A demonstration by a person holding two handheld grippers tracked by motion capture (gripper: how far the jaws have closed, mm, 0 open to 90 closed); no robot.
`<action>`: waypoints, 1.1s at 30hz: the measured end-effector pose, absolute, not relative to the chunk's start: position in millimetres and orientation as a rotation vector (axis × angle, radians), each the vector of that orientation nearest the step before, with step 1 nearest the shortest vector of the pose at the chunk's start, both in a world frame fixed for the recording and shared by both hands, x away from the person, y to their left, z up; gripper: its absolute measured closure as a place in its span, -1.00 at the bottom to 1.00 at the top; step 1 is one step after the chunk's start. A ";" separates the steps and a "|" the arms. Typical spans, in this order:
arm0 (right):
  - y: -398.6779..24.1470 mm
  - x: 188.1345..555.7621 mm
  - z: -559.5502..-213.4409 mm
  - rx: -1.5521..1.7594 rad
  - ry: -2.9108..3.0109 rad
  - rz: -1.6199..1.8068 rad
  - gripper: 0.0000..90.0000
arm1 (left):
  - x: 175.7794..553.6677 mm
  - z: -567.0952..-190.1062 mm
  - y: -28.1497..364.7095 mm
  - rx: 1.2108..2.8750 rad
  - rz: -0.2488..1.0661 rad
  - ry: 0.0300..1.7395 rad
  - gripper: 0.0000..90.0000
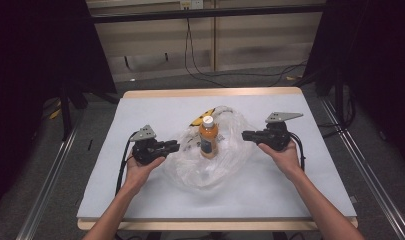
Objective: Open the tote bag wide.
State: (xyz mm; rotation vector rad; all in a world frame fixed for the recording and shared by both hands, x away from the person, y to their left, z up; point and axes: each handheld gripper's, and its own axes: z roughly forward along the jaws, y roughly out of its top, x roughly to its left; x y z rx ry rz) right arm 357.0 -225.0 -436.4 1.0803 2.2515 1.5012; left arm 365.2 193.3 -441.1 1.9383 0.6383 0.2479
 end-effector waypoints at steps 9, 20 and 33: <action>-234.1 320.8 -423.6 1.055 2.094 1.553 -0.48 | 347.8 -429.9 214.5 1.898 0.397 0.685 -0.42; -258.0 280.2 -433.4 1.108 2.022 1.502 -0.95 | 317.4 -433.0 233.2 1.905 0.385 0.714 -0.88; -288.9 247.8 -444.3 1.186 1.913 1.490 -0.91 | 286.5 -445.1 250.4 1.868 0.428 0.722 -0.94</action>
